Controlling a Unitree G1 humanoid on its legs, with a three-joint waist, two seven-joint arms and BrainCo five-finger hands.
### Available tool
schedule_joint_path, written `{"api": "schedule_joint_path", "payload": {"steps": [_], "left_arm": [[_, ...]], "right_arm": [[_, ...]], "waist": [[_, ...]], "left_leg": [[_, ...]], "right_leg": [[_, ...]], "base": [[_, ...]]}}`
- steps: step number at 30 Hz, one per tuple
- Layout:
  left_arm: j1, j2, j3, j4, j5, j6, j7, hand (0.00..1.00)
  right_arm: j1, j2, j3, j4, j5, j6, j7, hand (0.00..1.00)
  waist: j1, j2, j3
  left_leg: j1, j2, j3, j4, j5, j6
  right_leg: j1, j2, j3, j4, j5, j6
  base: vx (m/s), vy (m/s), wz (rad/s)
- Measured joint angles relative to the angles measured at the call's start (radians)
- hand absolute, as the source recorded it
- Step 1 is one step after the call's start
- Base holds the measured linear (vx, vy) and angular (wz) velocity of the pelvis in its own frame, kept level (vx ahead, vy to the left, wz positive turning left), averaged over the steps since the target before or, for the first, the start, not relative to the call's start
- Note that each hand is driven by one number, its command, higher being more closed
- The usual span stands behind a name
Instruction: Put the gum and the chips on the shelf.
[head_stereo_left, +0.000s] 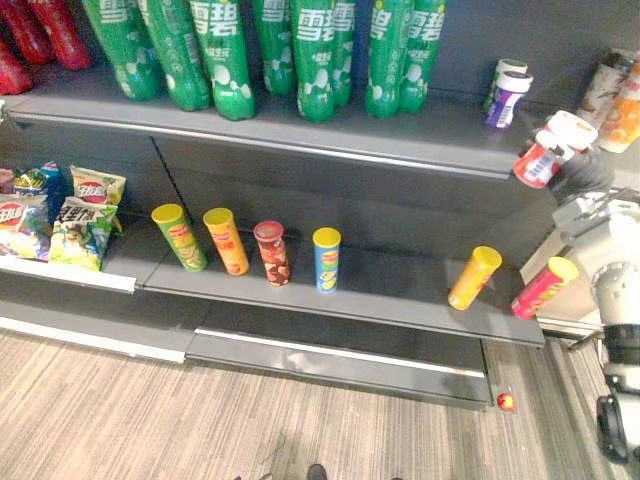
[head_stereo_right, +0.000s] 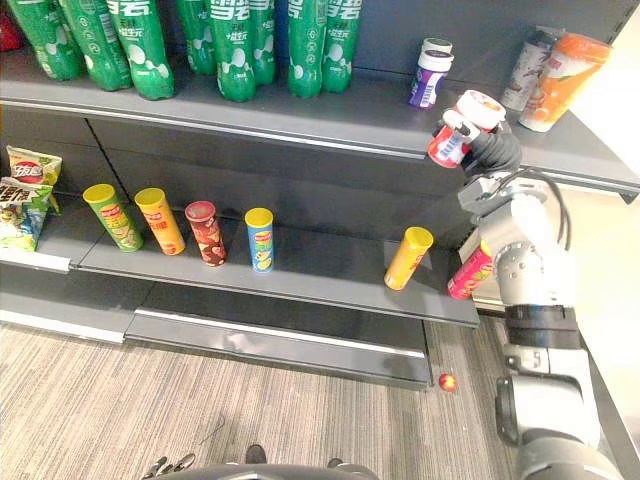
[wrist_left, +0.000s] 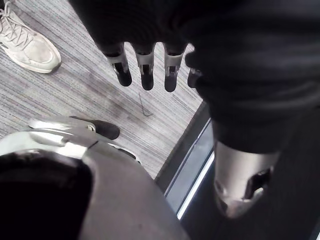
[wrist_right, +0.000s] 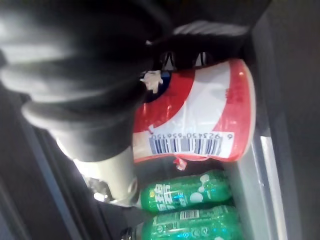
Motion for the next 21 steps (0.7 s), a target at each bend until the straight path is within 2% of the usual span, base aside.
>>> {"api": "schedule_joint_path", "payload": {"steps": [4,8,13,19,21], "left_arm": [[0.002,0.004,-0.019,0.000,0.000,0.000,0.002,0.00],[0.002,0.007,-0.021,-0.003,0.000,-0.001,0.006,0.00],[-0.003,0.007,-0.022,-0.006,0.000,0.009,0.007,0.00],[-0.003,0.006,-0.025,-0.008,0.000,0.019,0.011,0.00],[-0.004,0.005,-0.031,-0.009,0.000,0.020,0.015,0.00]], "right_arm": [[-0.092,-0.002,0.012,0.096,0.021,0.042,-0.041,1.00],[-0.170,-0.034,0.044,0.211,0.022,0.045,-0.070,1.00],[-0.212,-0.050,0.069,0.258,0.021,0.055,-0.083,1.00],[-0.272,-0.050,0.104,0.302,0.011,0.066,-0.079,1.00],[-0.298,-0.052,0.113,0.327,-0.022,0.065,-0.070,1.00]], "waist": [[0.002,0.000,0.000],[0.014,-0.005,0.007],[0.029,-0.007,0.009],[0.029,0.000,0.022],[0.028,0.005,0.028]], "left_leg": [[0.001,0.000,0.000,0.000,0.000,0.000],[0.002,-0.002,-0.009,0.000,0.001,0.000],[0.000,0.000,-0.027,0.000,0.009,-0.001],[0.002,0.003,-0.027,-0.001,0.010,-0.003],[0.001,0.004,-0.029,-0.001,0.012,-0.002]], "right_leg": [[0.001,0.000,-0.002,-0.001,0.000,0.000],[0.010,-0.002,-0.014,-0.006,0.000,0.001],[0.018,0.000,-0.030,-0.016,0.001,0.001],[0.020,0.005,-0.032,-0.018,0.004,-0.004],[0.020,0.005,-0.033,-0.018,0.005,-0.004]], "base": [[0.00,0.000,0.00],[0.01,0.004,0.05],[0.01,-0.006,0.08],[0.00,0.000,0.00],[0.00,0.000,0.00]]}}
